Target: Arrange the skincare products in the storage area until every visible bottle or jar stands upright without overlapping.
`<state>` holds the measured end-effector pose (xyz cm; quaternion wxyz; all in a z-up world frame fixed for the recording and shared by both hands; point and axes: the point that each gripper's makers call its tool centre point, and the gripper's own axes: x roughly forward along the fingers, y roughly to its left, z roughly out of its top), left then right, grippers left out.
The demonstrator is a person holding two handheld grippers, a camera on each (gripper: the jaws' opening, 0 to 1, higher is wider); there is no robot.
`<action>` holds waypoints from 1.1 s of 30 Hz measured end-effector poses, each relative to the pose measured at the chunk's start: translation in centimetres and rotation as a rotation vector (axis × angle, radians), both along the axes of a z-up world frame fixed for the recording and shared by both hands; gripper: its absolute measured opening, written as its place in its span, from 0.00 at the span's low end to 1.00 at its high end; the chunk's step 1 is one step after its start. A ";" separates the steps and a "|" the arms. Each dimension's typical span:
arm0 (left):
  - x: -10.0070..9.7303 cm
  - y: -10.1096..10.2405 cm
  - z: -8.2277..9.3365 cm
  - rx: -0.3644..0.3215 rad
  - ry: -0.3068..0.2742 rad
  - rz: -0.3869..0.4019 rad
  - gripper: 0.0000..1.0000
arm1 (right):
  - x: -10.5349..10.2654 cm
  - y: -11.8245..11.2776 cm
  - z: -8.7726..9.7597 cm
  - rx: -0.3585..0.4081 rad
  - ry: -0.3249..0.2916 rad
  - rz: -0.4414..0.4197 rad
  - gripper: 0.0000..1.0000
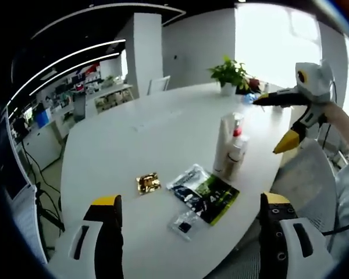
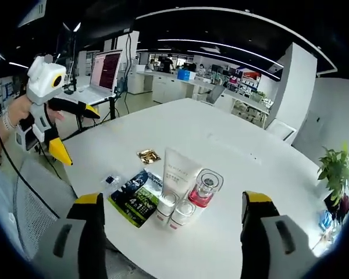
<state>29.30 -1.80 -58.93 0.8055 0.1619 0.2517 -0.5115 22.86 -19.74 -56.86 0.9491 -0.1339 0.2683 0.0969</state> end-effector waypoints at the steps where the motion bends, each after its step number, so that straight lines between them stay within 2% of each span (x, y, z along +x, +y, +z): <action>1: 0.0 0.1 -0.1 0.003 0.001 0.000 0.97 | 0.0 0.0 0.0 -0.001 -0.001 0.001 0.99; 5: 0.1 0.4 -0.3 0.003 0.007 0.011 0.97 | 0.0 0.1 0.0 0.003 -0.002 0.005 0.99; 8: 0.0 0.4 -0.6 0.015 -0.002 -0.011 0.97 | 0.0 0.0 -0.2 0.003 0.003 0.000 1.00; 9: 0.0 0.4 -0.7 0.021 -0.010 -0.019 0.97 | 0.0 0.0 -0.2 0.004 0.003 0.004 1.00; 10: 0.1 0.3 -0.8 0.027 -0.043 -0.044 0.97 | 0.0 0.1 -0.2 0.000 -0.002 0.010 1.00; 11: 0.1 0.3 -1.0 0.030 -0.043 -0.047 0.97 | 0.0 0.0 -0.2 -0.004 -0.007 0.008 1.00; 14: -0.1 0.4 -2.0 0.045 -0.014 -0.072 0.97 | 0.0 0.0 -0.3 0.003 -0.001 0.007 1.00; 20: 0.0 0.4 -3.3 0.088 -0.007 -0.119 0.97 | 0.0 -0.4 -0.5 0.005 0.002 -0.002 1.00; 27: 0.6 0.3 -5.1 0.112 0.023 -0.140 0.88 | -0.1 -0.6 -0.7 0.008 0.016 -0.006 1.00; 31: 0.7 0.3 -6.2 0.132 0.044 -0.170 0.77 | -0.1 -0.7 -1.0 0.012 0.024 -0.008 1.00; 33: 0.8 0.3 -6.7 0.145 0.055 -0.180 0.75 | 0.0 -0.8 -1.1 0.010 0.028 -0.008 1.00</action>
